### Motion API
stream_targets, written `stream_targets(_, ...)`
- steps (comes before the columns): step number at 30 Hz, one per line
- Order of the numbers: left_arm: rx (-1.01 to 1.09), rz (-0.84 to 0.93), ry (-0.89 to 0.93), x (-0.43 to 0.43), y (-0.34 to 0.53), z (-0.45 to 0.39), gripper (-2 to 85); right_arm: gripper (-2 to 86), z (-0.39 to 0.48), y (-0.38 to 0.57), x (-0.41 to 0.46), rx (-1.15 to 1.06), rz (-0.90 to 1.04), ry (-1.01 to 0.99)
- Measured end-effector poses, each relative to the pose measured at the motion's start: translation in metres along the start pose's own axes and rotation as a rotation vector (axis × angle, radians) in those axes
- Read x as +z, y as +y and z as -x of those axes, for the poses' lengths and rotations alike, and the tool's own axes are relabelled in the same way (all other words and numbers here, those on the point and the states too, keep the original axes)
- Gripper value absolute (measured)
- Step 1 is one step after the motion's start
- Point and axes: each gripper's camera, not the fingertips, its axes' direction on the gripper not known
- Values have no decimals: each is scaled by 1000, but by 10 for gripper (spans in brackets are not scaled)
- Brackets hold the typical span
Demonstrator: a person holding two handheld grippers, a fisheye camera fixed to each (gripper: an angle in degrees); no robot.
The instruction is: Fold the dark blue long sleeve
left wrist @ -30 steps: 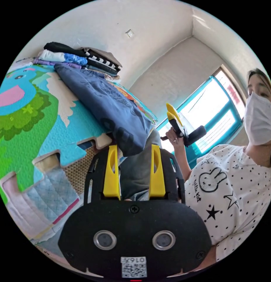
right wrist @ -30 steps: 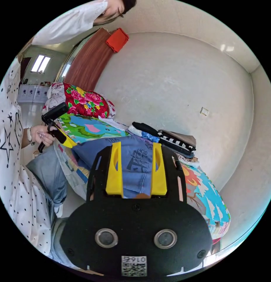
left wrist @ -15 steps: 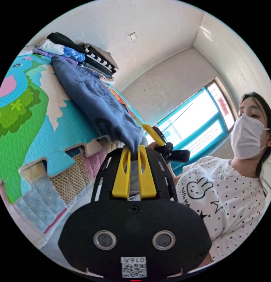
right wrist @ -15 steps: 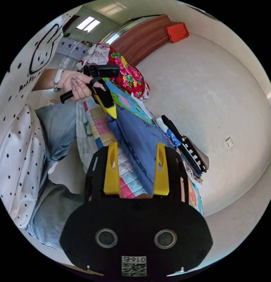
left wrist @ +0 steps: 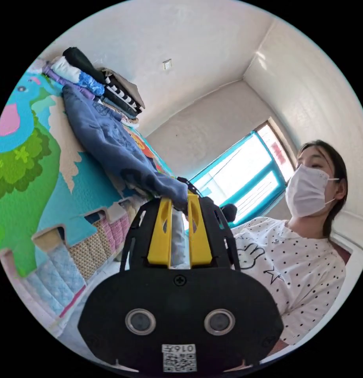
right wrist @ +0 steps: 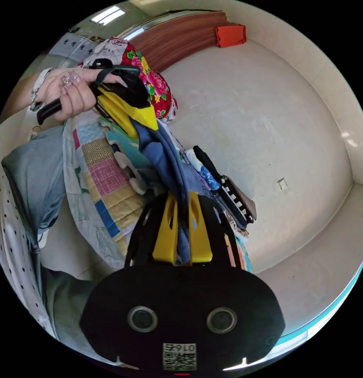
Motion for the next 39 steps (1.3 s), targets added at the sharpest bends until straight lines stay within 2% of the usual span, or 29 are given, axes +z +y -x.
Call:
stream_targets(1,34,-1,-63,0,4,-10,84,36,-13,-1,-2,50,6,-61)
stream_targets(3,202,9,-379,6,19,-56,134,33,-37,-2,-2,160,28,-158)
stream_targets(4,248,11,-475,11,23,-69,144,31,-51,-2,-2,226,37,-218)
stream_targets(6,422,19,-827,39,39,-111,175,29,-69,-3,-1,301,53,-282)
stream_targets(8,494,30,-994,65,45,-130,182,29,-83,-8,0,352,77,-324)
stream_targets(11,634,39,-1092,103,49,-151,179,28,-86,-15,-2,332,98,-315)
stream_targets(16,937,131,-1142,165,56,-169,170,30,-86,-19,-6,299,110,-310)
stream_targets(18,1077,148,-1235,190,61,-173,150,30,-87,-19,-7,291,115,-314)
stream_targets(22,1195,186,-1215,215,61,-184,78,33,-87,-16,-11,289,107,-296)
stream_targets(25,1111,203,-1114,216,46,-187,32,39,-84,-16,-12,260,101,-256)
stream_targets(27,968,222,-951,203,23,-184,9,48,-77,-15,-12,190,88,-232)
stream_targets(30,860,220,-828,190,2,-174,-3,94,-56,-8,-8,60,78,-124)
stream_targets(35,800,197,-803,188,-15,-165,-7,135,-19,20,26,-49,190,115)
stream_targets(39,725,166,-754,190,-30,-151,-7,139,-28,27,43,70,158,68)
